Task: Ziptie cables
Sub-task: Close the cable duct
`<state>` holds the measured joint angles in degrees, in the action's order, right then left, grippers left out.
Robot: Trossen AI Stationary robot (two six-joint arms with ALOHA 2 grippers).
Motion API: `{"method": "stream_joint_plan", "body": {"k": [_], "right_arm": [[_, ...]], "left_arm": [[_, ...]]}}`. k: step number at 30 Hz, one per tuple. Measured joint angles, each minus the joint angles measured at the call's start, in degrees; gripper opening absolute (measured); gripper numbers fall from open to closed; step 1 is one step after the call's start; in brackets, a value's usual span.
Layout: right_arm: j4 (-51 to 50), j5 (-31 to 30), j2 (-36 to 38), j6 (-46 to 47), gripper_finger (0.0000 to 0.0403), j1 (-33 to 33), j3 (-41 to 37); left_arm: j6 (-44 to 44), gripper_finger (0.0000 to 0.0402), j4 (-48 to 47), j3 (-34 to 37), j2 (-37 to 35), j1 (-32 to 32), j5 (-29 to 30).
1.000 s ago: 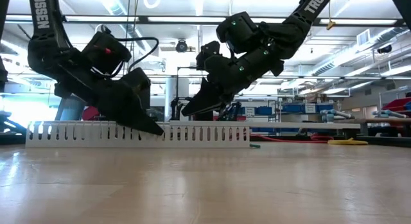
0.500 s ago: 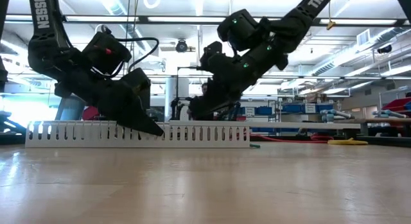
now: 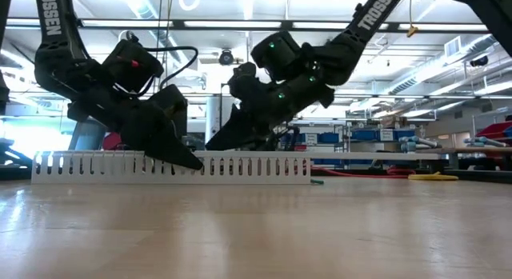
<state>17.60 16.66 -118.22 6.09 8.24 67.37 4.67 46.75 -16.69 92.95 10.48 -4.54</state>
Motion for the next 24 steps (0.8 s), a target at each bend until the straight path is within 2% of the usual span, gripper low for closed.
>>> {"method": "stream_joint_plan", "body": {"k": [9,15,24], "right_arm": [[-0.4,-0.8,5.9,-4.6,0.0000,0.0,-0.1],[-0.5,-0.6,6.2,-4.8,0.0000,0.0,0.0],[-0.5,-0.5,6.2,-4.8,0.0000,0.0,0.0]], "left_arm": [[0.1,0.0265,-0.1,-0.1,0.0,0.0,0.1],[-0.2,0.0294,0.1,-0.1,0.1,0.0,0.1],[-0.1,0.0298,-0.2,0.5,-1.4,0.0,-0.1]]}}
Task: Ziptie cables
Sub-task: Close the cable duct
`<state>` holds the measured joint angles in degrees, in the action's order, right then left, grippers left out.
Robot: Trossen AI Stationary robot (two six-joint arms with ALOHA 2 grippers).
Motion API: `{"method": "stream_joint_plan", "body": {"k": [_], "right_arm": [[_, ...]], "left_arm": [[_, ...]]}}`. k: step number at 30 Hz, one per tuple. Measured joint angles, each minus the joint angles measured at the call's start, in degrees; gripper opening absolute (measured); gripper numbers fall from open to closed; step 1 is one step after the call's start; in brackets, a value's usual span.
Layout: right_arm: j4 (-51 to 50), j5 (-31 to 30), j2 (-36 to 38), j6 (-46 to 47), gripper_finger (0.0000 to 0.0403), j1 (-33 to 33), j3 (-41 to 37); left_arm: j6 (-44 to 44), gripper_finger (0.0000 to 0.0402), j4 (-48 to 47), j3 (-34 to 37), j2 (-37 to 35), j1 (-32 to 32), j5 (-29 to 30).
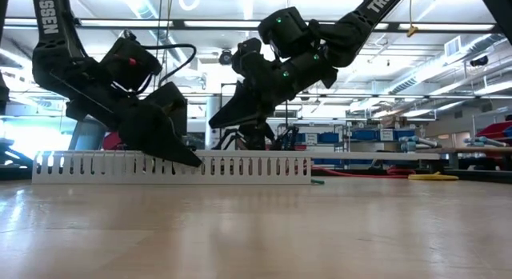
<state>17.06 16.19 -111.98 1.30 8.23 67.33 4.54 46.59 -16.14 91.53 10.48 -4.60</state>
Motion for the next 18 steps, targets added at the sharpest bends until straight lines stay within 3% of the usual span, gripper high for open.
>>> {"method": "stream_joint_plan", "body": {"k": [9,18], "right_arm": [[-0.1,0.0,0.1,0.0,0.0000,0.0,0.0],[0.0,0.0,0.1,0.6,0.0000,0.1,0.1]], "left_arm": [[3.4,0.0298,0.4,7.6,-8.2,0.0,0.1],[4.7,0.0298,0.8,7.0,-6.3,-0.9,0.4]]}}
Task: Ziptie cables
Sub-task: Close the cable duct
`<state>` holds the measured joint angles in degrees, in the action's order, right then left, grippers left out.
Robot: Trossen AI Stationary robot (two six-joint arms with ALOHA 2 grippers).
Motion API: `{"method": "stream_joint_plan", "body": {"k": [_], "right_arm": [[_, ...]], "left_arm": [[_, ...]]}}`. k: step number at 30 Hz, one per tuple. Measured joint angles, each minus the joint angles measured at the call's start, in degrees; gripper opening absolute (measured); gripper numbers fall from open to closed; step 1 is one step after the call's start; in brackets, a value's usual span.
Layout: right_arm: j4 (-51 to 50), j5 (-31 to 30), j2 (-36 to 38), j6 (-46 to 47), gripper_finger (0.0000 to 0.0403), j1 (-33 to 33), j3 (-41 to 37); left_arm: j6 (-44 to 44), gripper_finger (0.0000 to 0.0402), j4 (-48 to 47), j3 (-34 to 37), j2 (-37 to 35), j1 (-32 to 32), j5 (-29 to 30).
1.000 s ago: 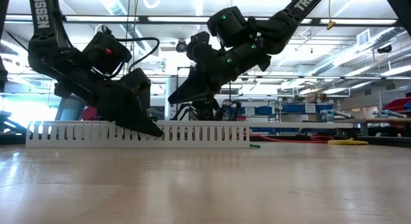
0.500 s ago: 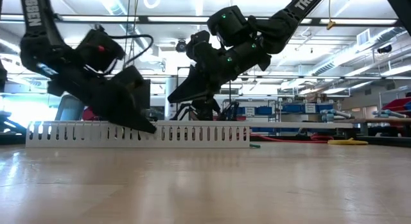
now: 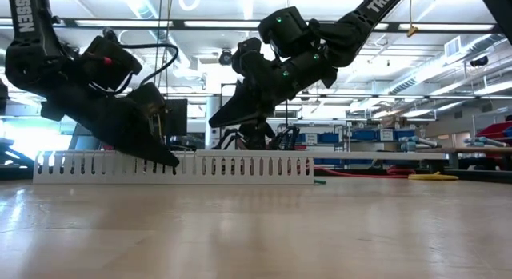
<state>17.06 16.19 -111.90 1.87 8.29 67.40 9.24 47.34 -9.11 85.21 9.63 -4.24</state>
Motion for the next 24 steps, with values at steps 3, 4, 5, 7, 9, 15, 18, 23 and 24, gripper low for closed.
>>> {"method": "stream_joint_plan", "body": {"k": [3,4,5,7,9,15,18,23,24], "right_arm": [[-0.2,0.0,0.0,0.1,0.0000,0.0,0.0],[-0.3,0.0,0.0,0.5,0.0000,0.0,0.0],[-0.6,0.0,0.0,0.8,0.0000,0.0,0.0],[-1.5,0.0,0.0,0.9,0.0000,0.0,0.0],[-2.5,0.0,0.0,0.9,0.0000,0.0,0.0],[-5.4,0.0,0.0,1.5,0.0000,0.0,0.0],[-6.9,0.0,0.1,2.3,0.0000,0.0,0.0],[-8.4,0.0,0.1,2.7,0.0000,0.0,0.0],[-8.9,0.0,0.1,3.0,0.0000,-0.1,0.0]], "left_arm": [[0.0,0.0298,0.0,-0.6,0.0,0.0,-0.1],[-0.1,0.0298,0.1,-0.7,0.0,0.0,-0.1],[-0.1,0.0298,0.1,-0.7,-0.1,0.0,-0.1],[-1.1,0.0298,0.1,-0.7,0.0,0.0,0.1],[-1.6,0.0297,-0.3,-0.7,0.0,0.0,0.6],[-1.7,0.0271,-0.6,-0.7,0.6,0.0,1.2],[-1.6,0.0251,-0.6,-0.7,0.6,0.0,1.2],[-1.6,0.0237,-0.6,-0.7,0.6,0.0,1.3],[-1.6,0.0236,-0.6,-0.7,0.6,0.0,1.3]]}}
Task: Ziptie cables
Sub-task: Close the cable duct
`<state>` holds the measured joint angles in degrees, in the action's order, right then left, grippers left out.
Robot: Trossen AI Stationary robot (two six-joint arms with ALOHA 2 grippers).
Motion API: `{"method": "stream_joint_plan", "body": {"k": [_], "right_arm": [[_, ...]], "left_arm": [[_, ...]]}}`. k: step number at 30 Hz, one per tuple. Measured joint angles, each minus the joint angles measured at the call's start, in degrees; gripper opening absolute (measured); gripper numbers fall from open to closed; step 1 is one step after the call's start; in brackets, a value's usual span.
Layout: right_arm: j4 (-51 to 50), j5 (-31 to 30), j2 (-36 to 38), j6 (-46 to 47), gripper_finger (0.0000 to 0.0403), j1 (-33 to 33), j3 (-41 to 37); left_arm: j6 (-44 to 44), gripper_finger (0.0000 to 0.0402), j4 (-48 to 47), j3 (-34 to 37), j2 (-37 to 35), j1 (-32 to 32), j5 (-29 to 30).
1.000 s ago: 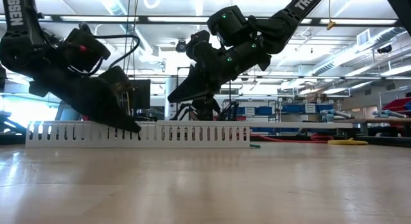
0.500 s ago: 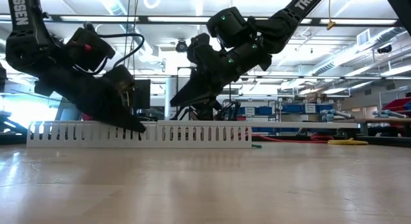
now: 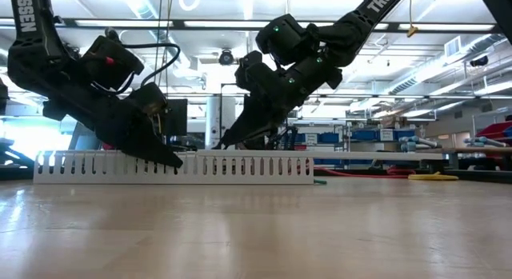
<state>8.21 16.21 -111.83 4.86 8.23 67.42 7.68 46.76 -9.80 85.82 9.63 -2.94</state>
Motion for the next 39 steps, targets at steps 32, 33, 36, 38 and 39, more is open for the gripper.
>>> {"method": "stream_joint_plan", "body": {"k": [32,33,36,38,39], "right_arm": [[14.5,1.4,-3.7,-3.1,0.0000,0.1,1.0],[14.4,1.4,-3.7,-3.1,0.0000,0.1,1.0],[14.2,1.4,-3.7,-3.1,0.0000,0.1,1.0],[14.3,1.5,-3.7,-3.1,0.0000,0.1,1.0],[14.2,1.5,-3.7,-3.1,0.0000,0.1,1.0]], "left_arm": [[-0.1,0.0276,0.2,0.0,0.1,0.0,-0.8],[-0.4,0.0282,0.2,0.0,0.1,0.0,-0.8],[-1.4,0.0290,0.2,0.0,0.1,0.0,-0.1],[-1.1,0.0291,0.2,0.1,-0.5,0.1,0.6],[-1.1,0.0291,0.3,0.1,-0.8,0.1,0.8]]}}
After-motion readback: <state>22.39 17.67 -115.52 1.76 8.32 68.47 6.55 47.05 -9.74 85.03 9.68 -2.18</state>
